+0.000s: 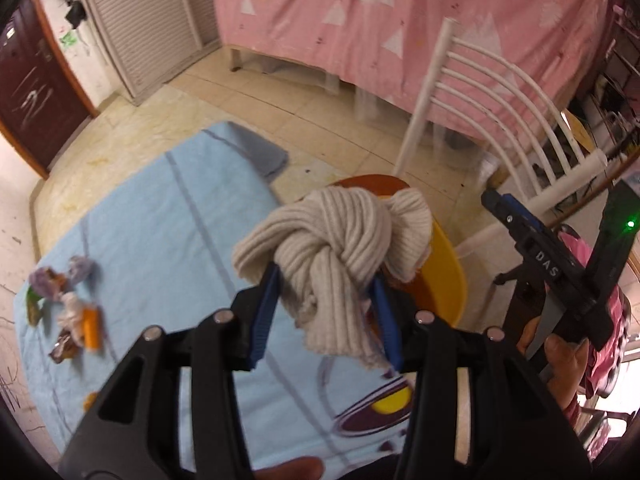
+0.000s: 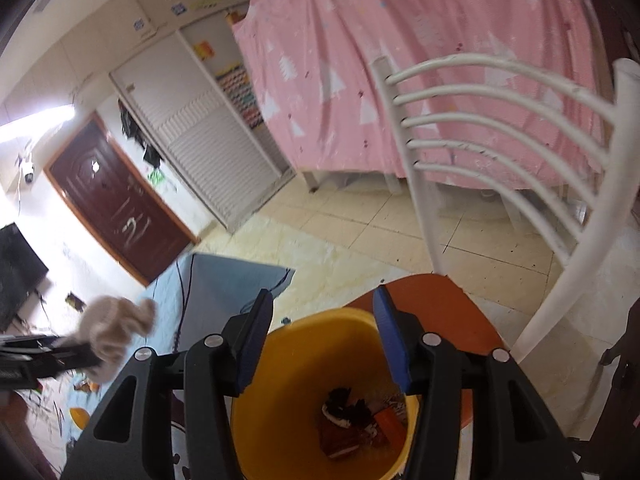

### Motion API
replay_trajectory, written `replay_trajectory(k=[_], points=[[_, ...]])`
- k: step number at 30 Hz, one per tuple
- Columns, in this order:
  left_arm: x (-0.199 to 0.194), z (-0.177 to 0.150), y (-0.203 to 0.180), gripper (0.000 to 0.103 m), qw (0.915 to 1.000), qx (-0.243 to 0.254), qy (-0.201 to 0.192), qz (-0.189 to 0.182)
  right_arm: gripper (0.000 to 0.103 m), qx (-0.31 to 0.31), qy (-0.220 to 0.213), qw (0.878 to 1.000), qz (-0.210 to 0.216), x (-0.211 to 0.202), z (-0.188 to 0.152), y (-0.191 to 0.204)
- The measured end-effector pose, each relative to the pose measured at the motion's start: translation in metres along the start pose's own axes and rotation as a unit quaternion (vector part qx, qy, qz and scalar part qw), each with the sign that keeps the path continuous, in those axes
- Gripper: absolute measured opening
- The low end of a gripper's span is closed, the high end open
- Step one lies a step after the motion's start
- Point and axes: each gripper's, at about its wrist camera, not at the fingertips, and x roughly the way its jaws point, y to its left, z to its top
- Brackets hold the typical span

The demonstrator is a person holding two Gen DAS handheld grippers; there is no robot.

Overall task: Collect trash
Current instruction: 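Carry the scarf to the yellow bin and open both tools to drop items, then grasp the purple striped sock with the left tool while the right tool grasps the crumpled tissue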

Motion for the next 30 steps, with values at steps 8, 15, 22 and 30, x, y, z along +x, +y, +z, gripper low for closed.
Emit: replay_trajectory(k=[8, 15, 22, 30], points=[[0.016, 0.01, -0.032, 0.049, 0.9996, 0.02, 0.016, -0.015, 0.051, 0.026, -0.015, 1.0, 0.007, -0.005, 0.003, -0.019], [0.003, 0.004, -0.008, 0.05, 1.0, 0.001, 0.006, -0.004, 0.053, 0.017, -0.016, 1.0, 0.02, -0.005, 0.005, -0.005], [-0.016, -0.006, 0.053, 0.053, 0.9988, -0.046, -0.01, 0.016, 0.061, -0.032, -0.005, 0.999, 0.038, 0.001, 0.006, 0.047], [-0.045, -0.023, 0.139, 0.059, 0.993, -0.097, -0.036, 0.057, 0.068, -0.087, 0.025, 0.993, 0.077, 0.024, 0.003, 0.125]])
